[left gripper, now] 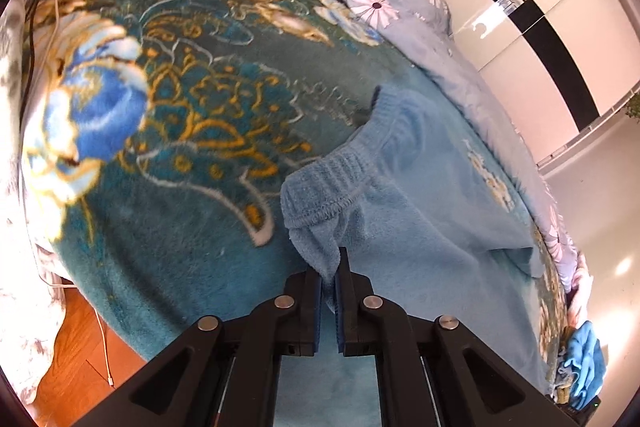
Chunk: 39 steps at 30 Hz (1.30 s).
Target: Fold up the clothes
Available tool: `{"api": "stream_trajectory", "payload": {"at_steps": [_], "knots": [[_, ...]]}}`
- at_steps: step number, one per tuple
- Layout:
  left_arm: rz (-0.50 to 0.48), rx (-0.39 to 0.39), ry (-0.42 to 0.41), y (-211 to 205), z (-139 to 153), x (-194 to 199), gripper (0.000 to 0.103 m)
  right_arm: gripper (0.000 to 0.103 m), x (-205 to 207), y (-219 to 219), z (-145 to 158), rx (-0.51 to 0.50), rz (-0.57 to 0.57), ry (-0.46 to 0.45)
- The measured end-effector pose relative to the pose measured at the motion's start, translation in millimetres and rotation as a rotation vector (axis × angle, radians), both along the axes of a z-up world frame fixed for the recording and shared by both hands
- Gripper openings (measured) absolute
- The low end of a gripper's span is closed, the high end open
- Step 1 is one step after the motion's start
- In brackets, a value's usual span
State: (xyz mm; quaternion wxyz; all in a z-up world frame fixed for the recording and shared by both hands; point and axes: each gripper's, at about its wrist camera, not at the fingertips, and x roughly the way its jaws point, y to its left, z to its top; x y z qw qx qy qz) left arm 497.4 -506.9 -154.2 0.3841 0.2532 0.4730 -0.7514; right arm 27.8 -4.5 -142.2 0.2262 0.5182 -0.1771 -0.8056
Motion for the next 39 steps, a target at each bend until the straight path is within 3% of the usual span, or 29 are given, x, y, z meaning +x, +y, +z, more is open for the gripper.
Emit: {"api": "stream_trajectory", "payload": {"at_steps": [10, 11, 13, 14, 15, 20, 23, 30, 34, 39], "knots": [[-0.046, -0.003, 0.029, 3, -4, 3, 0.009, 0.003, -5, -11, -5, 0.081, 0.019, -0.014], [-0.061, -0.011, 0.038, 4, -1, 5, 0.012, 0.007, -5, -11, -2, 0.093, 0.023, -0.006], [-0.089, -0.042, 0.01, 7, 4, 8, 0.019, 0.021, -3, -10, 7, 0.14, 0.028, 0.029], [-0.099, -0.054, -0.008, 9, 6, 10, 0.02, 0.033, -1, -8, 11, 0.165, 0.027, 0.049], [-0.108, -0.062, -0.012, 9, 9, 14, 0.02, 0.038, 0, -6, 16, 0.183, 0.021, 0.066], [-0.119, -0.113, -0.057, 5, 29, 38, 0.03, 0.041, 0, 12, 41, 0.172, -0.067, 0.132], [-0.132, -0.152, -0.086, -12, 40, 39, 0.03, 0.042, -13, 3, 53, 0.148, -0.049, 0.156], [-0.227, -0.13, -0.116, -76, 49, -37, 0.034, 0.042, -64, -77, 55, 0.026, 0.074, 0.12], [-0.332, -0.157, -0.224, -103, 45, -90, 0.035, 0.042, -98, -147, 45, 0.067, 0.17, 0.12], [-0.368, -0.111, -0.25, -144, 24, -129, 0.036, 0.042, -152, -204, 19, 0.078, 0.196, 0.079]]}}
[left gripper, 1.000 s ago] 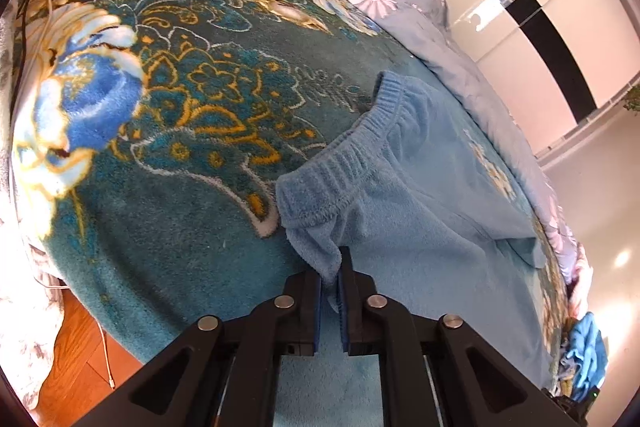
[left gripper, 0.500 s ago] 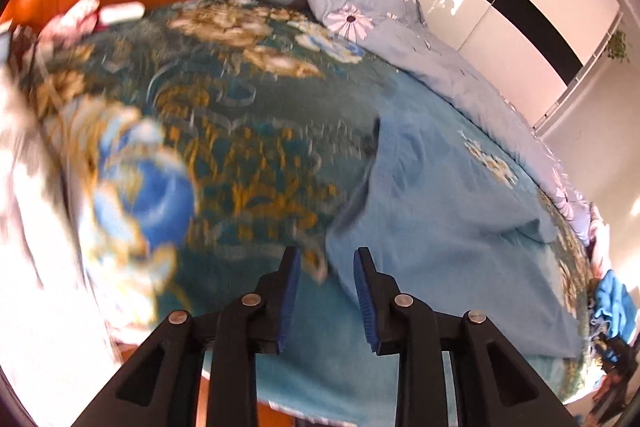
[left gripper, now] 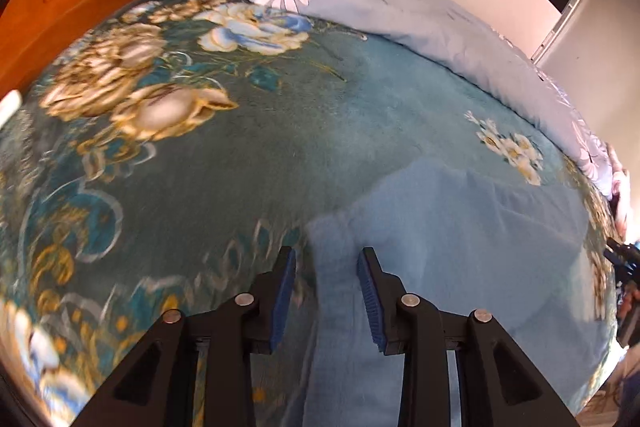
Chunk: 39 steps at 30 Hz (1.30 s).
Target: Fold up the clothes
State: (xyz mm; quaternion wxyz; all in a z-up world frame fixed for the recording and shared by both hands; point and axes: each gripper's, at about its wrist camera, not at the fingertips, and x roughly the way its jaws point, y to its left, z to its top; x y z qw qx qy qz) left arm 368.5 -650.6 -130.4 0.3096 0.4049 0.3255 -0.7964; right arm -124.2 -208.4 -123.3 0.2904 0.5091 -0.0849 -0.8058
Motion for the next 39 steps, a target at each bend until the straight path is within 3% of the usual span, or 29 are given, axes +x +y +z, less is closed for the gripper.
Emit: {"api": "stream_trajectory", "payload": {"at_steps": [4, 10, 11, 12, 13, 17, 21, 23, 24, 27, 31, 34, 37, 39], "knots": [[-0.032, 0.027, -0.019, -15, -17, -19, 0.036, 0.042, -33, -23, -16, 0.042, -0.015, 0.011], [-0.055, 0.061, -0.004, -25, -27, -31, 0.036, 0.041, -56, -44, -27, 0.019, -0.014, -0.015], [-0.052, 0.068, 0.001, -27, -27, -32, 0.032, 0.029, -57, -47, -27, 0.017, -0.009, -0.013], [-0.053, 0.074, 0.002, -27, -27, -33, 0.027, 0.006, -58, -50, -27, 0.018, -0.005, -0.012], [-0.051, 0.072, -0.007, -27, -27, -34, 0.027, 0.006, -59, -53, -26, 0.02, -0.001, -0.018], [-0.056, 0.017, -0.014, -24, -15, -41, 0.025, 0.005, -60, -58, -2, 0.032, 0.022, 0.049], [0.006, -0.062, 0.112, -34, 23, -34, 0.025, 0.005, -61, -49, 42, 0.01, 0.023, 0.208], [-0.005, -0.097, 0.1, -36, 28, -42, 0.025, 0.005, -63, -48, 48, 0.026, 0.031, 0.25], [-0.012, -0.121, 0.061, -37, 25, -50, 0.025, 0.005, -67, -48, 40, 0.056, 0.03, 0.239], [0.001, -0.08, 0.026, -46, 5, -57, 0.025, 0.005, -77, -49, 17, 0.141, 0.026, 0.202], [0.032, -0.055, -0.015, -51, -20, -62, 0.025, 0.005, -86, -42, -14, 0.158, 0.002, 0.125], [0.023, -0.062, -0.044, -49, -27, -64, 0.026, 0.006, -87, -43, -20, 0.174, 0.003, 0.119], [0.007, -0.076, -0.034, -44, -16, -61, 0.028, 0.017, -85, -41, -10, 0.176, 0.008, 0.147], [-0.007, -0.084, -0.018, -38, -4, -58, 0.029, 0.036, -82, -33, 1, 0.168, -0.002, 0.164]]}}
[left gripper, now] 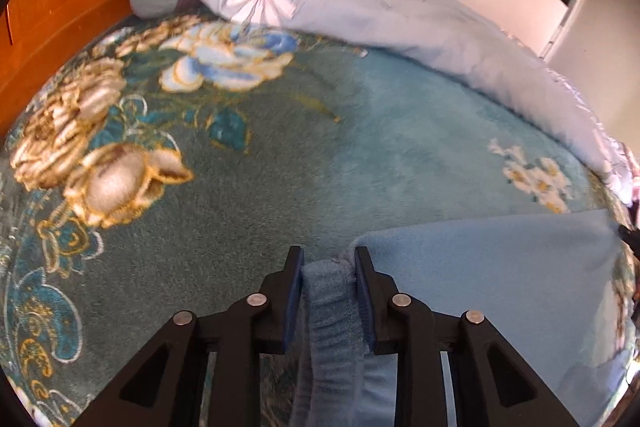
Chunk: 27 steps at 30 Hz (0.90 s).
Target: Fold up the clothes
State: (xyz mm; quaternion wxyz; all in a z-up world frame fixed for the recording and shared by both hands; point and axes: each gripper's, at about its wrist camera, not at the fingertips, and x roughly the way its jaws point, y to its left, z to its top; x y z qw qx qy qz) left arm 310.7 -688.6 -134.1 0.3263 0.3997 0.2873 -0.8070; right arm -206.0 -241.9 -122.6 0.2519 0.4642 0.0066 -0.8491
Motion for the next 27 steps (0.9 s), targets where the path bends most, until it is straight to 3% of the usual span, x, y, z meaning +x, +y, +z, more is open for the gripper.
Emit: {"api": "stream_trajectory", "payload": {"at_steps": [4, 8, 14, 16, 17, 20, 22, 25, 27], "knots": [[0.01, -0.054, 0.015, 19, 27, 17, 0.037, 0.04, 3, 25, 14, -0.051, -0.045, -0.009], [0.038, -0.07, 0.049, 40, 41, 43, 0.04, 0.04, 6, 33, -7, -0.091, -0.044, -0.12], [0.13, -0.047, 0.047, 52, 34, 83, 0.041, 0.04, 7, 17, -34, -0.207, -0.069, -0.221], [0.178, -0.022, 0.062, 53, 29, 97, 0.041, 0.02, 11, 6, -30, -0.187, -0.081, -0.173], [0.197, -0.008, 0.072, 53, 26, 103, 0.041, 0.008, 13, -2, -25, -0.173, -0.067, -0.144], [0.228, 0.004, 0.078, 54, 22, 113, 0.041, 0.008, 21, -29, -8, -0.131, 0.002, -0.06], [0.231, -0.003, 0.072, 55, 21, 113, 0.041, 0.01, 32, -60, 2, -0.093, 0.124, -0.025], [0.227, 0.003, 0.087, 55, 20, 111, 0.041, 0.011, 51, -90, 5, -0.074, 0.278, -0.039], [0.22, 0.004, 0.093, 56, 21, 110, 0.041, 0.012, 58, -90, 7, -0.081, 0.303, -0.034]]}}
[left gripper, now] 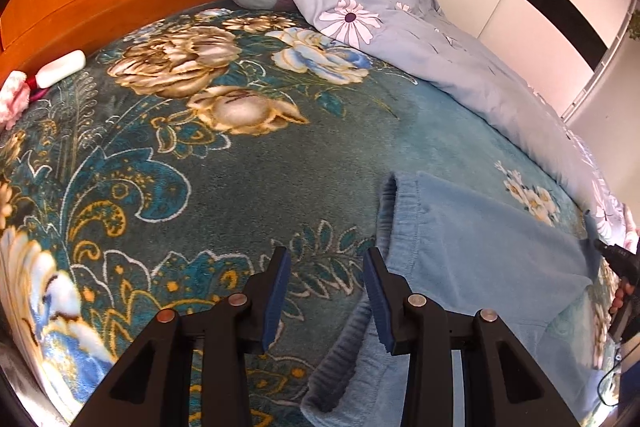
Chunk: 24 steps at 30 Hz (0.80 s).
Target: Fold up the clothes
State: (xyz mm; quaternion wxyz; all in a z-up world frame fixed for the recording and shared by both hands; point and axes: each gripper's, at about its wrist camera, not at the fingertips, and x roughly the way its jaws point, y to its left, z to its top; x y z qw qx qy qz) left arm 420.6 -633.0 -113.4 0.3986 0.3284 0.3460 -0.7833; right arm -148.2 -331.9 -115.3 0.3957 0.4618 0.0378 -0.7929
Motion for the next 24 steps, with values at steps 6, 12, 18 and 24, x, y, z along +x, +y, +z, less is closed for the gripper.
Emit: {"api": "stream_trajectory", "payload": {"at_steps": [6, 12, 18, 24], "knots": [[-0.007, 0.005, 0.016, 0, -2, -2, 0.041, 0.022, -2, 5, -6, 0.053, -0.014, 0.004], [0.001, 0.025, 0.018, 0, -12, 1, 0.041, 0.024, 7, -7, -11, 0.077, 0.045, 0.021], [0.014, 0.03, 0.015, -1, -15, 6, 0.041, 0.03, -9, -13, -17, 0.095, -0.002, 0.008], [0.01, 0.03, 0.013, 1, -17, 5, 0.041, 0.03, 11, -31, -22, 0.067, 0.11, -0.03]]}}
